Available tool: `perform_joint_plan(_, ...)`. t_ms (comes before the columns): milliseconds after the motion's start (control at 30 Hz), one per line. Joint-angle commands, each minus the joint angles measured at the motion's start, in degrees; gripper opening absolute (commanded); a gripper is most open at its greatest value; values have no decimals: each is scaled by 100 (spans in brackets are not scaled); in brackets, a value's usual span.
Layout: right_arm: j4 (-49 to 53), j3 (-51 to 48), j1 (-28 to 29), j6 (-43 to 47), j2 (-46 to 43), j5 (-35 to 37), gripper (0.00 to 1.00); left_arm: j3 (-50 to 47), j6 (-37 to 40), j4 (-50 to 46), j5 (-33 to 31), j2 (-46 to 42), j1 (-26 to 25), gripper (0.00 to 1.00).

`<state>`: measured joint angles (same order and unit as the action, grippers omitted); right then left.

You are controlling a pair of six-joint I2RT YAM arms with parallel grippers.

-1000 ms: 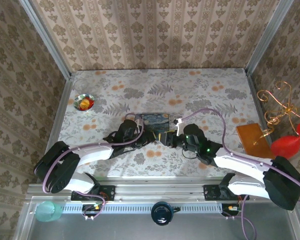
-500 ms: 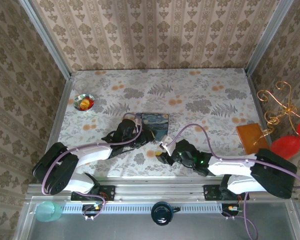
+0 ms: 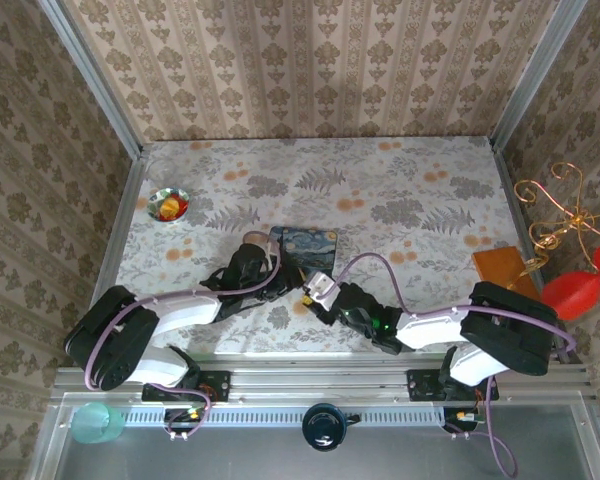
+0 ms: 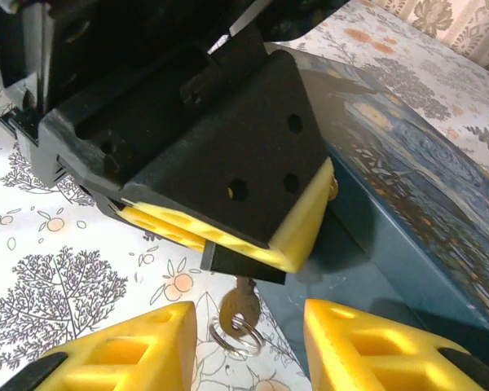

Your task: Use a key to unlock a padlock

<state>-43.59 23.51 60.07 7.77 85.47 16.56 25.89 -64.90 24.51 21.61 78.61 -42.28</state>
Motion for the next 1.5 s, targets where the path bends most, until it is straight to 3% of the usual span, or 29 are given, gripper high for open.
perform_joint_plan(0, -68, 235, 72, 118, 164, 103, 40, -22, -58, 402, 212, -205, 42, 0)
perform_joint_plan(467, 57, 641, 198, 174, 802, 497, 31, -198, -82, 424, 239, -385, 139, 0)
perform_joint_plan(667, -299, 499, 233, 251, 910, 889, 34, -205, -27, 315, 290, -534, 255, 0)
perform_joint_plan(1467, -519, 630, 433, 128, 945, 1228, 30, -198, 83, 165, 335, -583, 291, 0)
